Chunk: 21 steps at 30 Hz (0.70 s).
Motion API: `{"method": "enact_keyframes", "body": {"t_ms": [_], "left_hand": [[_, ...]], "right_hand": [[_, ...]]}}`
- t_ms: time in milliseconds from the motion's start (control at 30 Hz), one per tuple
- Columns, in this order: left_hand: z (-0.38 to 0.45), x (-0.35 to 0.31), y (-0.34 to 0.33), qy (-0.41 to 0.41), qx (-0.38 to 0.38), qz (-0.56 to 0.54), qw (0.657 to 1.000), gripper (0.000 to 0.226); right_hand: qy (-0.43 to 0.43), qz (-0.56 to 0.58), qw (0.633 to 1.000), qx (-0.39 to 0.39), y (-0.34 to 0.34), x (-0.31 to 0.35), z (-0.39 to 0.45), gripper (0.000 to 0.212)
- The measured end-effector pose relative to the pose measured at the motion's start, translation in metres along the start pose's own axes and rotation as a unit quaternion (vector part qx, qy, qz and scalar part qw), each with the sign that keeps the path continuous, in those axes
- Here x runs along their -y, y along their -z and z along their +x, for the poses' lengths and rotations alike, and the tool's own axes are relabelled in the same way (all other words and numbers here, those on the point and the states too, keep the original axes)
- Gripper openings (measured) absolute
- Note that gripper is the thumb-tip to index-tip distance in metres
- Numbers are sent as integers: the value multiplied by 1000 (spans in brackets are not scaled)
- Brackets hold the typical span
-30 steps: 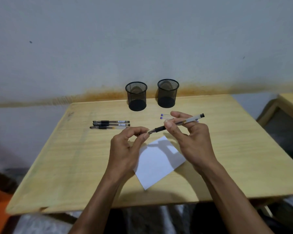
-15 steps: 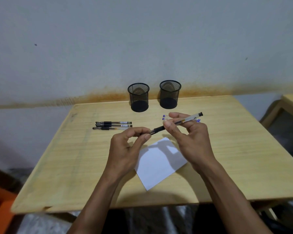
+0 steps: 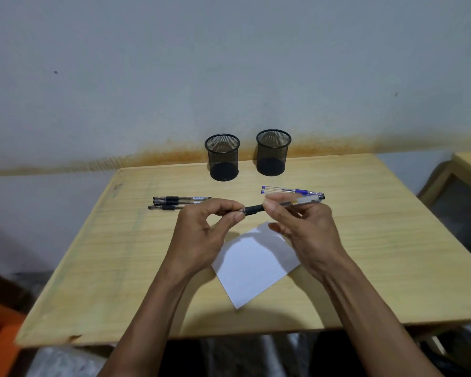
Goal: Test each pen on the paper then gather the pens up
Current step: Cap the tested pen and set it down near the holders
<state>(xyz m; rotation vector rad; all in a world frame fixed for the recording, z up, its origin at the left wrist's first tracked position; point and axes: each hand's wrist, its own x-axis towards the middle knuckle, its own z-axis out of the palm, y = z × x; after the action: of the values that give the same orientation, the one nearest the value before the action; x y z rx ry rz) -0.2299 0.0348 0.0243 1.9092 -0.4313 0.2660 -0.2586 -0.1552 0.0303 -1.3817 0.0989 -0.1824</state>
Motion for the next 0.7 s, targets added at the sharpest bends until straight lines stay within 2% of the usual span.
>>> {"method": "enact_keyframes", "body": {"t_ms": [67, 133, 200, 333, 400, 467, 533, 600, 700], "left_hand": [[2, 6, 6, 4, 8, 18, 1000, 11], [2, 12, 12, 23, 9, 7, 1000, 13], [3, 15, 15, 50, 4, -21, 998, 16], [8, 17, 11, 60, 3, -20, 998, 12], [10, 21, 11, 67, -9, -18, 998, 13], [11, 26, 10, 79, -37, 5, 996, 24], [8, 36, 10, 104, -78, 92, 987, 38], [3, 47, 10, 141, -115, 230, 956, 45], [-2, 71, 14, 182, -117, 370, 904, 53]], "right_hand": [[26, 19, 999, -20, 10, 7, 5, 17], [89, -105, 990, -25, 20, 10, 10, 16], [121, -259, 958, 3, 19, 9, 13, 12], [140, -454, 878, 62, 3, -5, 16, 19], [141, -488, 859, 61, -3, -10, 16, 18], [151, -479, 864, 39, -6, -17, 19, 16], [134, -446, 885, -20, -11, -21, 27, 15], [86, -428, 895, -87, -16, -23, 43, 19], [24, -474, 871, -129, -30, -29, 70, 21]]}}
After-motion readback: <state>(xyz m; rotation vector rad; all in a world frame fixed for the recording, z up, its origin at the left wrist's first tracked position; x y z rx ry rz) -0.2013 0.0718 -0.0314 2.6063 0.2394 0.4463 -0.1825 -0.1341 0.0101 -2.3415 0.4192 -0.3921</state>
